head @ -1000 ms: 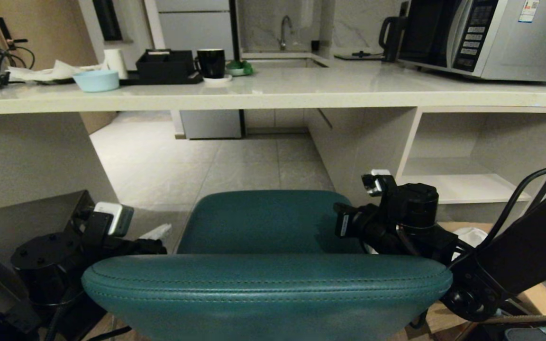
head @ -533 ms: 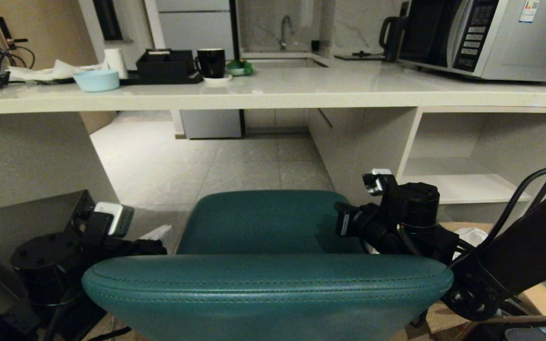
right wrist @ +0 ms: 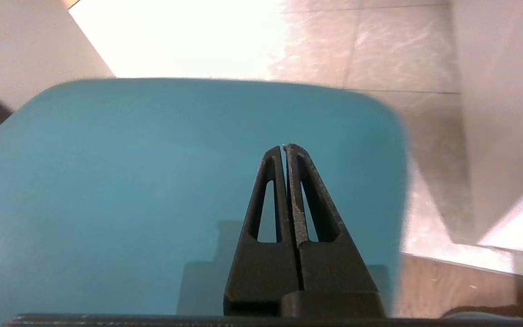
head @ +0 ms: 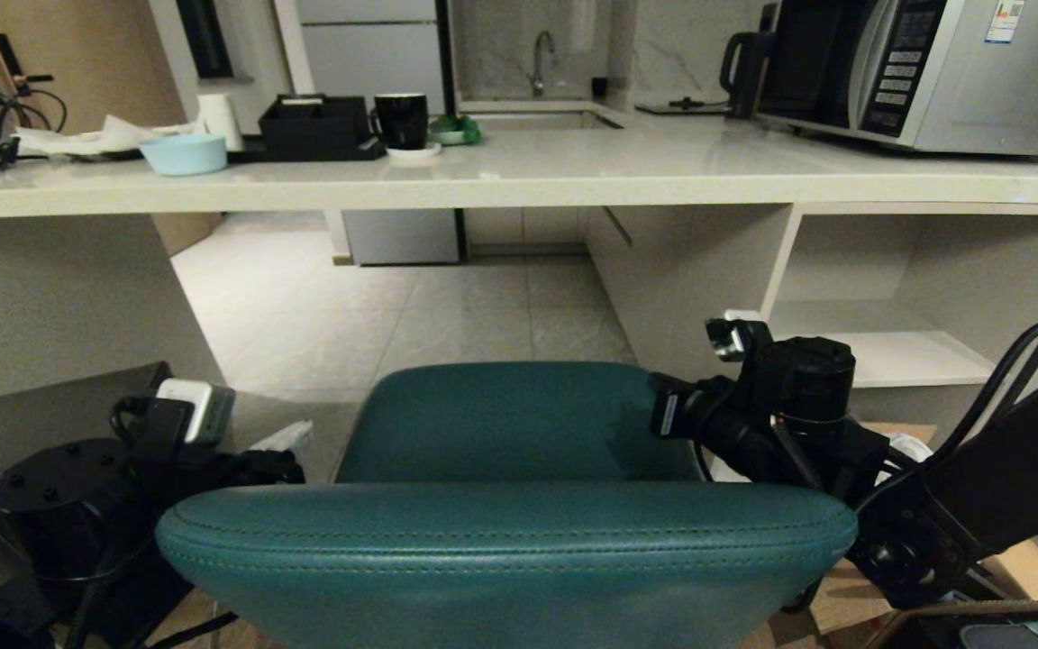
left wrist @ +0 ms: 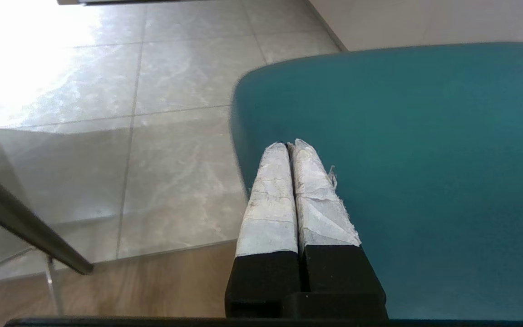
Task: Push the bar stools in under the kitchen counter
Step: Pull the blue chair out from under the dining table
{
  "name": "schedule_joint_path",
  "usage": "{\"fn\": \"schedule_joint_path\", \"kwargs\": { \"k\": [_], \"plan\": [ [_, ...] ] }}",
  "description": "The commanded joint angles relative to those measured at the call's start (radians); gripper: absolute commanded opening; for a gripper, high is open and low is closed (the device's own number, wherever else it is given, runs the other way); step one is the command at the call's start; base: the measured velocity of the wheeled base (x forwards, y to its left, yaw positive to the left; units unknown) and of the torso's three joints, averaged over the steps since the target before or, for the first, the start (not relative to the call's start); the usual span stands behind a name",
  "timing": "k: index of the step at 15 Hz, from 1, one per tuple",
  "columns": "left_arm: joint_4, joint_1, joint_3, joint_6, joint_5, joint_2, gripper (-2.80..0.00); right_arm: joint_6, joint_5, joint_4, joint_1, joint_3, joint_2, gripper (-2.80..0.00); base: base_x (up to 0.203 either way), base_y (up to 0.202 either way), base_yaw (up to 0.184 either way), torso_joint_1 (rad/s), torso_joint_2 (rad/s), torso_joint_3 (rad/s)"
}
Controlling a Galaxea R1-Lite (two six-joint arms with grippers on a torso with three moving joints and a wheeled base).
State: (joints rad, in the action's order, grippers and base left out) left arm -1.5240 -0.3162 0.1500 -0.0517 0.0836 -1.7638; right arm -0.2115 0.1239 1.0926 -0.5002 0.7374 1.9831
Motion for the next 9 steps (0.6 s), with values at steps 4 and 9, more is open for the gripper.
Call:
{"fn": "schedule_joint_path", "kwargs": {
  "k": [4,9],
  "plan": [
    [-0.006,0.011,-0.003,0.000,0.004,0.012,-2.80,-0.002,0.000,0.006,0.014,-0.006,-0.028,-2.80,0.000,0.000,0.000,0.000,0.00,0.000],
    [-0.006,0.009,-0.006,0.001,0.004,0.010,-2.80,-0.002,0.000,0.006,0.025,-0.033,-0.046,-2.80,0.000,0.000,0.000,0.000,0.00,0.000]
  ]
}}
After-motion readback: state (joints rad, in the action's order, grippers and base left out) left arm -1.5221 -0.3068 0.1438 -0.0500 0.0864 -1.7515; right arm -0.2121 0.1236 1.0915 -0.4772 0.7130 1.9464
